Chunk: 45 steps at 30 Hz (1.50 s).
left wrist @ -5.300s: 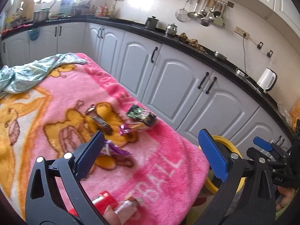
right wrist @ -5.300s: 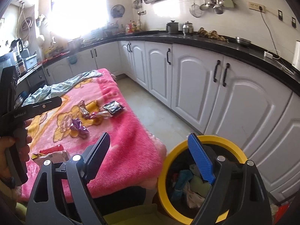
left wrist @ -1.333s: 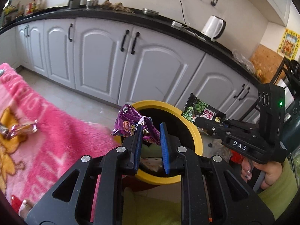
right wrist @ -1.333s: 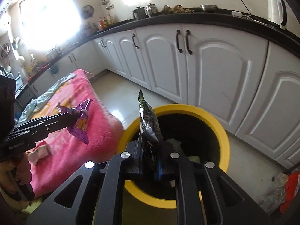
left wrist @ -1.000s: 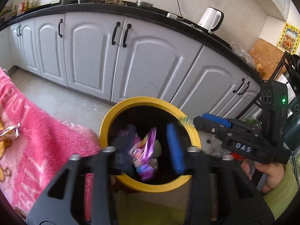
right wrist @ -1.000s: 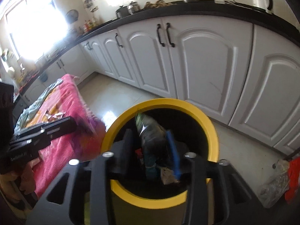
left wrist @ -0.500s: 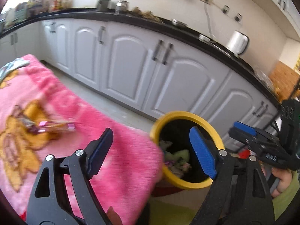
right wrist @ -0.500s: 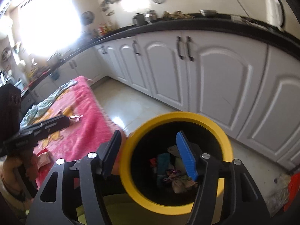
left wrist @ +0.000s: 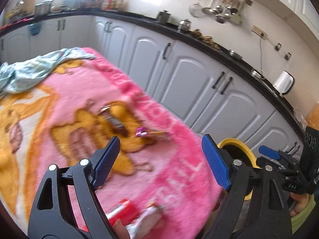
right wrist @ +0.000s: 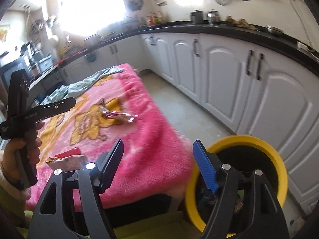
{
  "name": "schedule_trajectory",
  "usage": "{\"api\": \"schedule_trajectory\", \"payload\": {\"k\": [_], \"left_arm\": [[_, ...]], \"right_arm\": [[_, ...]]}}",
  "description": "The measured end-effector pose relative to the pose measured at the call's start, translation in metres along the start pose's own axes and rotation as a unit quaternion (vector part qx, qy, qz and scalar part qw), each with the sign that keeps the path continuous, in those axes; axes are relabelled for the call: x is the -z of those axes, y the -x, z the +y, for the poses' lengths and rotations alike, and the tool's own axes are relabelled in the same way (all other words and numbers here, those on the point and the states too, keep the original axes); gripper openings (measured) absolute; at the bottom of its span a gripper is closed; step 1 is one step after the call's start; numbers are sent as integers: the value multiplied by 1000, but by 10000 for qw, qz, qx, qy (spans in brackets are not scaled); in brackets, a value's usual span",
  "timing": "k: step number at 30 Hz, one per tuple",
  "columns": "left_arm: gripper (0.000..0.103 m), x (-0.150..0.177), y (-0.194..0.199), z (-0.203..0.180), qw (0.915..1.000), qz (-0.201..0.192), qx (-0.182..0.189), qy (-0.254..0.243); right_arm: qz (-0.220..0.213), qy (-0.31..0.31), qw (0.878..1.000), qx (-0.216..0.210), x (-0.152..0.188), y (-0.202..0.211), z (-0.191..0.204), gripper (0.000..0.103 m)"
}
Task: Collect trash
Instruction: 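Move the left tool to the red tube while the right tool approaches the pink candy wrapper, then close the left tool on the red tube while the right tool grasps the pink candy wrapper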
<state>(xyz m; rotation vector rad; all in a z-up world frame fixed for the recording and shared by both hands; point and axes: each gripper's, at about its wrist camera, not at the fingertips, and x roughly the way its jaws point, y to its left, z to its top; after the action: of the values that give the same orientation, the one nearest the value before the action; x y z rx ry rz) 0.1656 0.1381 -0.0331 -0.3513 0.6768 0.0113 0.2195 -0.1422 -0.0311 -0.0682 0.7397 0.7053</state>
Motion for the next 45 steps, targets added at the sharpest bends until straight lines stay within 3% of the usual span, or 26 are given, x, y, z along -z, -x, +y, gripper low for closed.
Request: {"api": "schedule_trajectory", "payload": {"k": [5, 10, 17, 24, 28, 31, 33, 36, 39, 45], "left_arm": [[75, 14, 14, 36, 9996, 175, -233, -32], [75, 33, 17, 60, 9975, 592, -344, -197], [65, 57, 8, 64, 9899, 1221, -169, -705], [59, 70, -11, 51, 9765, 1691, -194, -1319], [59, 70, -21, 47, 9730, 1812, -204, -1413], [55, 70, -28, 47, 9720, 1896, -183, -1380], [50, 71, -34, 48, 9700, 1984, -227, -1389], [41, 72, -39, 49, 9704, 2002, -227, -1332], [24, 70, -42, 53, 9717, 1951, -348, -1283], [22, 61, -36, 61, 9821, 1687, -206, -806]], "right_arm": [[113, 293, 9993, -221, -13, -27, 31, 71], [310, 549, 9973, -368, -28, -64, 55, 71], [860, 1119, 9890, -440, -47, -130, 83, 72], [1519, 2089, 9661, -31, -48, -197, 106, 72], [1653, 2237, 9604, 136, -49, -221, 107, 70], [1725, 2253, 9587, 183, -51, -234, 105, 64], [1770, 2027, 9631, 37, -53, -240, 100, 47], [1714, 1679, 9707, -121, -55, -239, 96, 35], [1587, 1487, 9759, -186, -52, -230, 93, 29], [1296, 1062, 9848, -454, -49, -195, 83, 25]]}}
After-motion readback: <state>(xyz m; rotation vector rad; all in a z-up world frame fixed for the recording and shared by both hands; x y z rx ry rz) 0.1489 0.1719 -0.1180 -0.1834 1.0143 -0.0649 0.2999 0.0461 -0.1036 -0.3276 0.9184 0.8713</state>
